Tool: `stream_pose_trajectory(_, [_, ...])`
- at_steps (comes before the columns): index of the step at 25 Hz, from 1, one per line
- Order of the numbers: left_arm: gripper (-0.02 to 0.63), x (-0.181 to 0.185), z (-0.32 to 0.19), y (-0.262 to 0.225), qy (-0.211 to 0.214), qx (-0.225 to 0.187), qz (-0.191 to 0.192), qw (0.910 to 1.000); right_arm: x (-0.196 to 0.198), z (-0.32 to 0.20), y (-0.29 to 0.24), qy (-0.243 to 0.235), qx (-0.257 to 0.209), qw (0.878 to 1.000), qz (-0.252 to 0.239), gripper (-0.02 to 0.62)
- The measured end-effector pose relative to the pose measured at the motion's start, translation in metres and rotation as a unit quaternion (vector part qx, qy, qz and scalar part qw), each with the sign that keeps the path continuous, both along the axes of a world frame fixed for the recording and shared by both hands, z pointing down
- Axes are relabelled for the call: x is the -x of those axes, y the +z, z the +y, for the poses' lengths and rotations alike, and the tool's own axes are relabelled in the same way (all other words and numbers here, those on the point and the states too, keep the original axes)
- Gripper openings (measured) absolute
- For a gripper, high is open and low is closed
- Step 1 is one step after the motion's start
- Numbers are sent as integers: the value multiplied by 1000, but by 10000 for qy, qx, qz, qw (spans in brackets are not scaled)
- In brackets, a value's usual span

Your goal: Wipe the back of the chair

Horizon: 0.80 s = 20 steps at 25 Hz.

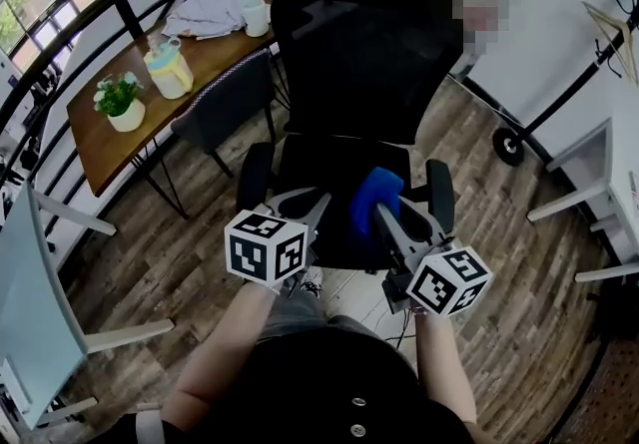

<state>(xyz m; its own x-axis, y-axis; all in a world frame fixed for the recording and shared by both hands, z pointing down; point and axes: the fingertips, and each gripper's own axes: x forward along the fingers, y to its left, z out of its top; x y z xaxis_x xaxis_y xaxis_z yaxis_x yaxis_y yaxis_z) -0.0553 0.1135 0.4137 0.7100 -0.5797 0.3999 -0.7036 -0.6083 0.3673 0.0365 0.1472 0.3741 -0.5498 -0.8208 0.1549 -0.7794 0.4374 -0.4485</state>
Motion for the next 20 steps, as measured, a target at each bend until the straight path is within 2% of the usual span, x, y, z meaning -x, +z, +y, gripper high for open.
stream_pose_trajectory(8, [49, 0, -84, -7, 322, -15, 54, 9995, 2, -84, -12, 452, -125, 9989, -23, 112])
stream_pose_trajectory(14, [49, -5, -114, -14, 510, -1, 164, 9986, 5, -116, -22, 571, -157, 9982, 41, 112])
stream_pose_trajectory(20, [49, -14, -137, -25, 476, -36, 328, 9983, 1, -138, -29, 498, -116, 9984, 223, 112])
